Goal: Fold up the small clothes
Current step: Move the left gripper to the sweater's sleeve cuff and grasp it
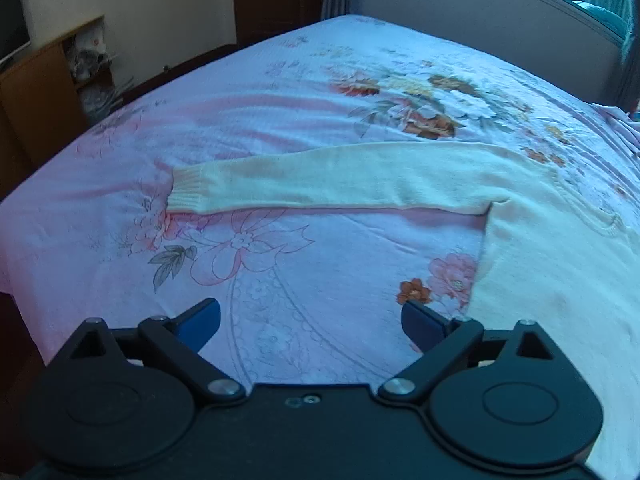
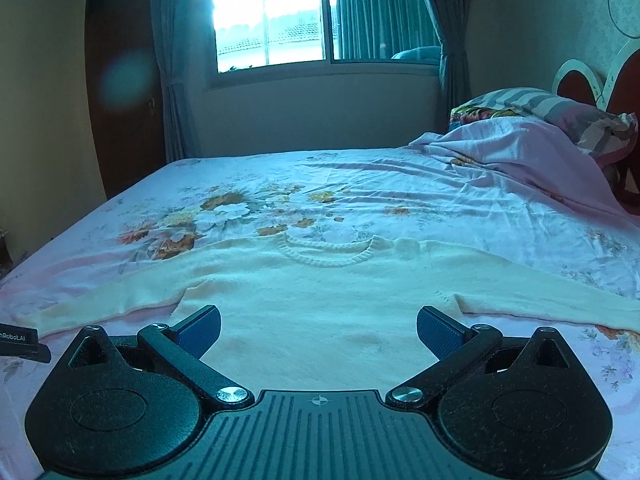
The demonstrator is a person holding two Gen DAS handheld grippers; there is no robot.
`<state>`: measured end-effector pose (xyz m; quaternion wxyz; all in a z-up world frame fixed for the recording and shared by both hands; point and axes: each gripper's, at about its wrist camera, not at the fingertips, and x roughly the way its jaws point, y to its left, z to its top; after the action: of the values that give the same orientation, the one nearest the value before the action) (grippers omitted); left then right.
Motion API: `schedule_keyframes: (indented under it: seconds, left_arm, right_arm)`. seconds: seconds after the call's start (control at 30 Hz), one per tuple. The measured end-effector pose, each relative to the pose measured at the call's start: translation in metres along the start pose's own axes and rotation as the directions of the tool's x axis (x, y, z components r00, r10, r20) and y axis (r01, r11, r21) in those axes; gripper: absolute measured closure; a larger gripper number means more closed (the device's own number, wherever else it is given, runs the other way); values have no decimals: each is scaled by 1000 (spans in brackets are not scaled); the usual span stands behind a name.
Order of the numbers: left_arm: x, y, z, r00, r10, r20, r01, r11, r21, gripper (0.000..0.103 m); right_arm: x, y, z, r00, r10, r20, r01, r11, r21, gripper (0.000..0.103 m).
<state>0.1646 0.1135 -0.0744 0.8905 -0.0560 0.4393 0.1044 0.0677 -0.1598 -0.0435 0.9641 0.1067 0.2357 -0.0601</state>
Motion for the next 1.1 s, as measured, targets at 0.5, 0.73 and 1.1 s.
schedule_keyframes:
  seconds: [0.5,0.73,1.1]
  left_arm:
    - [85,49,37,986,-88,-142,49,965,-258,33]
    - [119,74,54,977,-168,-130,98,901,-423,51]
    - [166,105,78,972,-231,-31,156,745,-649,52]
  right_arm:
    - [59,14,-7,997,23,-70,-24,1000,-14,0]
    - [78,15,-11,996,15,-90,-17,1000,-14,0]
    - [104,22,-16,992,8,-122,-13,999,-35,0]
